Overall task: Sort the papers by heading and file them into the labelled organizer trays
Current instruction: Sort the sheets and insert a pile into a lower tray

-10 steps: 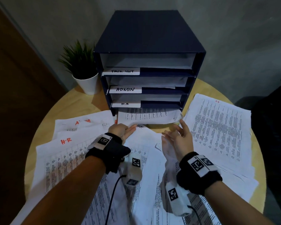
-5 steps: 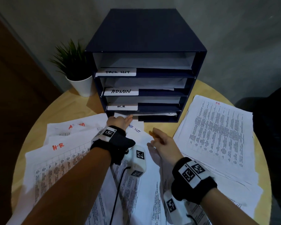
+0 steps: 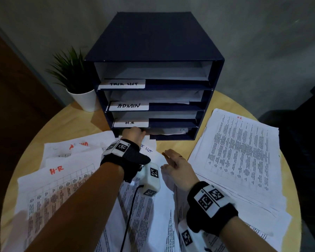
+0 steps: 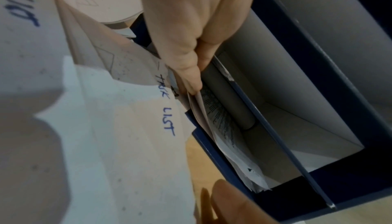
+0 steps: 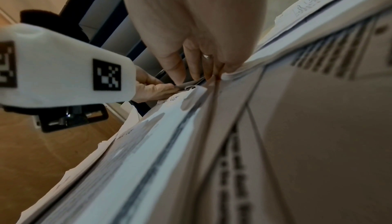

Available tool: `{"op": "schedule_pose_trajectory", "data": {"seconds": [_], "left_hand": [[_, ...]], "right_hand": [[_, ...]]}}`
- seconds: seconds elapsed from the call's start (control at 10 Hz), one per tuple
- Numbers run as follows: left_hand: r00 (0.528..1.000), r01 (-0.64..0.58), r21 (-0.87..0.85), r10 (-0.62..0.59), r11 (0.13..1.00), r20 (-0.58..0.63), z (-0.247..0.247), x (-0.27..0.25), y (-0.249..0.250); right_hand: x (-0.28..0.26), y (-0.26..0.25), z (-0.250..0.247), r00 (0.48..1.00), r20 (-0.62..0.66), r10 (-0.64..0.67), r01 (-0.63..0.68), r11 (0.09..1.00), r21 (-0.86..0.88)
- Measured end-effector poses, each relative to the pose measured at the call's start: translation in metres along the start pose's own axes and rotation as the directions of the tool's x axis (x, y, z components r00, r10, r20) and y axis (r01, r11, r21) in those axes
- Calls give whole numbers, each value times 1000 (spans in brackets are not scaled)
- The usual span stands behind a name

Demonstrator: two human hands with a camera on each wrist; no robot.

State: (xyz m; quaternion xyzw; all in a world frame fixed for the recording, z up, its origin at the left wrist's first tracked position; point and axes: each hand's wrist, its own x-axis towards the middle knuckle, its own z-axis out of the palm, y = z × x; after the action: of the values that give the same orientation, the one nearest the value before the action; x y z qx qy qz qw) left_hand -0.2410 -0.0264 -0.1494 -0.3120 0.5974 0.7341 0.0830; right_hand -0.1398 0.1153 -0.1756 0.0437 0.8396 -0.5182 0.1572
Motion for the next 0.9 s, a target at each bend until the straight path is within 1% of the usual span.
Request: {"op": "schedule_pose_trajectory", "data": {"seconds": [0.1,0.2,0.3,0.4,0.5,0.6,0.7,0.8,0.9], "left_hand": [[997,-78,118,76,990,21,2,-8,0],[994,-104,215,100,971,31,-3,-3,-7],[997,-78,343,69,936,38,-7,-13,-10],[984,-177,566,149,805,96,-8,-27,-9],[963,-267,652,171,709,207,-9,-34,-10],[962,-259,717,102,647,255,-11,-32,-15],[954,-279,837,35,471,298,-5,-32,-15],[952,-305,945,27,116,304,3,-31,-16],[960,-278,956,6,-93,280,7,-27,-18]], "right_hand": [[-1,0,-1,1000,-7,-5,5,1000,-16],[-1,0,0,1000,-8,-5,5,999,-39],[-3,-2,-1,1000,-3,-6,6,998,-66],[-6,-4,-3,1000,19,-13,15,993,-117],[-7,-4,-4,999,30,-17,21,990,-138],[-5,-3,-5,999,36,-11,16,989,-145],[-5,-3,-6,999,46,-25,34,979,-200],[-4,-3,-9,998,53,-37,49,967,-249],[-4,-2,-12,998,50,-36,47,971,-234]]}}
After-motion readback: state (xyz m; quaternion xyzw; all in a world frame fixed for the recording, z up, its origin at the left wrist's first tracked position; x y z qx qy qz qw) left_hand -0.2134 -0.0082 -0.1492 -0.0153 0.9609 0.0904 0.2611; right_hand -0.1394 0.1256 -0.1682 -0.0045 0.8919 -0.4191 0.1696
